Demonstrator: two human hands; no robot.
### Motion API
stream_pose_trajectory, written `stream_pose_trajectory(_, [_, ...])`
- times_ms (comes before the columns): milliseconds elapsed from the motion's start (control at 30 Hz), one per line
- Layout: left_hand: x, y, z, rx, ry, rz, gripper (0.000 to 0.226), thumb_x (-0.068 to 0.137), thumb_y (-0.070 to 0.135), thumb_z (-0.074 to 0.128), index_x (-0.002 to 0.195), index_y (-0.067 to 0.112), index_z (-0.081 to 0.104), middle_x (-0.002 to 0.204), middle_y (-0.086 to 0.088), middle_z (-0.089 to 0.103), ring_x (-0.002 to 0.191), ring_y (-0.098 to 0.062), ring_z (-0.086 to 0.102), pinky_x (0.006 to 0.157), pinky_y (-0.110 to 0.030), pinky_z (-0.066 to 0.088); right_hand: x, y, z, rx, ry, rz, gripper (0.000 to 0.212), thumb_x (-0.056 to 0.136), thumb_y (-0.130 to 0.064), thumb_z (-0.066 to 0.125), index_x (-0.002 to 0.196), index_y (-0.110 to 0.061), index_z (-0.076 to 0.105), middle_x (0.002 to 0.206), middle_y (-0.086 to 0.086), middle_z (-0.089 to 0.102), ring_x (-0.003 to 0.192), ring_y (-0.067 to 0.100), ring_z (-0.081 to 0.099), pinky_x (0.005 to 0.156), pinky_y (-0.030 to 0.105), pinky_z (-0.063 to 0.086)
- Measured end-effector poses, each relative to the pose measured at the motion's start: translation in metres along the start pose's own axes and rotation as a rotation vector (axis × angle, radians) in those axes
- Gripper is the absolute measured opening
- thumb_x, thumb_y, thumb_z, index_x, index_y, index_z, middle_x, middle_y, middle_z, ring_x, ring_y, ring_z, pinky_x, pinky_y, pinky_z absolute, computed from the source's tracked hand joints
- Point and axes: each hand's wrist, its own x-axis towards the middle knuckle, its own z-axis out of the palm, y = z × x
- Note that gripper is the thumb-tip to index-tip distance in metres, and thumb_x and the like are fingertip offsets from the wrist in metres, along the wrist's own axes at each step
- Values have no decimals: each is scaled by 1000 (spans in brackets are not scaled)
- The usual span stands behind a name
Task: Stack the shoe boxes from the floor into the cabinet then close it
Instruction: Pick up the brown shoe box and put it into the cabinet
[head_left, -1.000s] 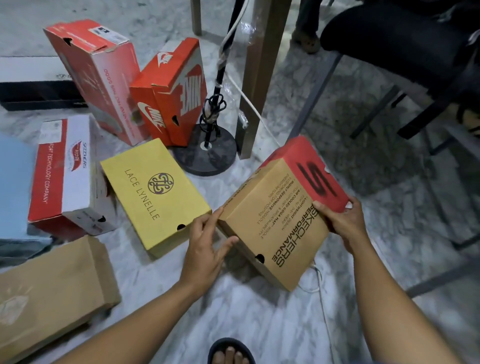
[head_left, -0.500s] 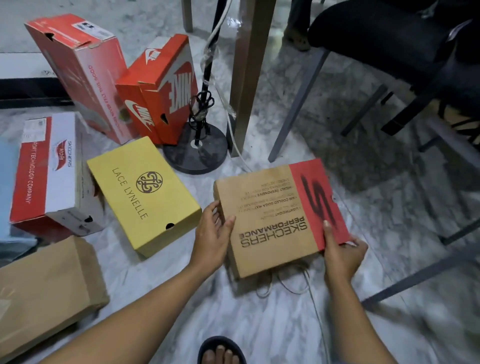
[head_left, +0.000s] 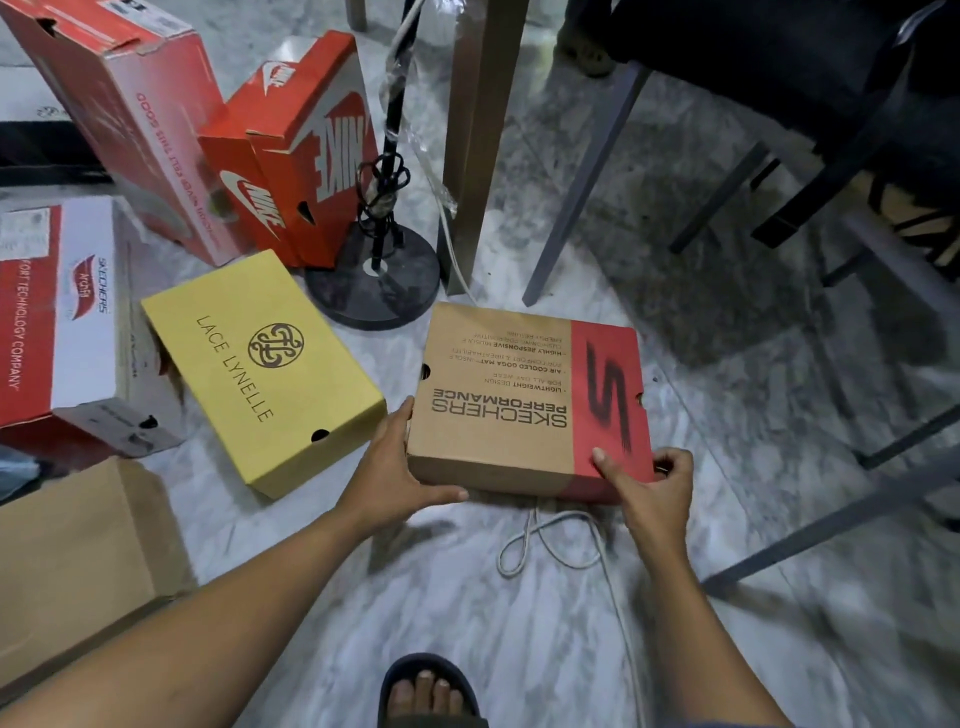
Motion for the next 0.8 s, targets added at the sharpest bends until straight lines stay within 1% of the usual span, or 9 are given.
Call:
stream_pose_trajectory(100, [13, -2, -9, 20, -28, -31, 144, 44, 57, 96, 158, 35, 10, 154, 12, 32, 134, -7, 39, 106, -35, 43, 14, 1, -5, 40, -259, -43, 100, 54, -26, 99, 139, -24, 46, 128, -4, 60, 111, 7, 62, 83, 21, 56])
stream_pose_trajectory(233, [20, 2, -8, 14, -111, 14, 137, 52, 61, 92, 155, 46, 3, 152, 21, 39, 138, -4, 40, 107, -29, 42, 22, 0, -13, 4, -429, -99, 119, 42, -31, 102, 145, -36, 43, 129, -11, 64, 117, 8, 62, 92, 28, 55])
stream_pose_trajectory(300, [17, 9, -5, 22, -82, 35, 126, 56, 62, 89, 149, 56, 4, 141, 26, 45, 132, -4, 45, 98, -24, 43, 20, -4, -15, -22, -440, -136, 118, 42, -24, 103, 143, -35, 44, 126, -11, 66, 117, 8, 63, 95, 33, 54])
stream_pose_trajectory(433, [9, 27, -7, 97, -23, 65, 141, 54, 76, 80, 152, 47, -15, 151, 12, 44, 139, -13, 40, 103, -38, 45, 16, -12, -23, -4, -411, -149, 109, 45, -15, 100, 135, -46, 48, 118, -20, 68, 108, 1, 66, 94, 40, 57])
stream_pose_trajectory(500, [4, 41, -14, 124, 17, 91, 139, 57, 73, 81, 150, 48, -20, 155, 7, 39, 141, -16, 37, 101, -37, 44, 14, -22, -27, 7, -403, -180, 105, 46, -15, 98, 129, -56, 47, 115, -28, 67, 107, -3, 65, 93, 40, 56])
stream_pose_trajectory(567, [-1, 58, -27, 130, 52, 120, 135, 59, 70, 81, 145, 56, -22, 155, 4, 39, 140, -17, 38, 100, -34, 44, 11, -39, -29, 23, -395, -222, 112, 43, -24, 101, 136, -52, 45, 120, -26, 66, 110, -2, 64, 92, 39, 56])
stream_pose_trajectory(667, [-12, 81, -56, 155, 109, 150, 132, 59, 69, 82, 149, 55, -14, 155, 5, 38, 139, -17, 39, 102, -36, 44, 3, -72, -27, 65, -402, -311, 121, 37, -30, 102, 143, -40, 45, 125, -17, 66, 114, 3, 64, 85, 25, 58])
stream_pose_trajectory(733, [-24, 95, -82, 173, 153, 149, 138, 53, 77, 77, 154, 47, -13, 156, 3, 37, 140, -19, 39, 107, -41, 43, -6, -100, -21, 80, -413, -373, 113, 40, -20, 102, 139, -38, 50, 123, -10, 69, 112, 4, 65, 81, 18, 56])
stream_pose_trajectory(800, [-40, 105, -111, 182, 215, 154, 139, 49, 83, 73, 153, 48, -13, 156, 4, 37, 141, -20, 38, 109, -45, 41, -20, -133, -10, 114, -427, -423, 102, 40, -23, 102, 127, -45, 54, 116, -16, 71, 107, -5, 65, 79, 12, 53])
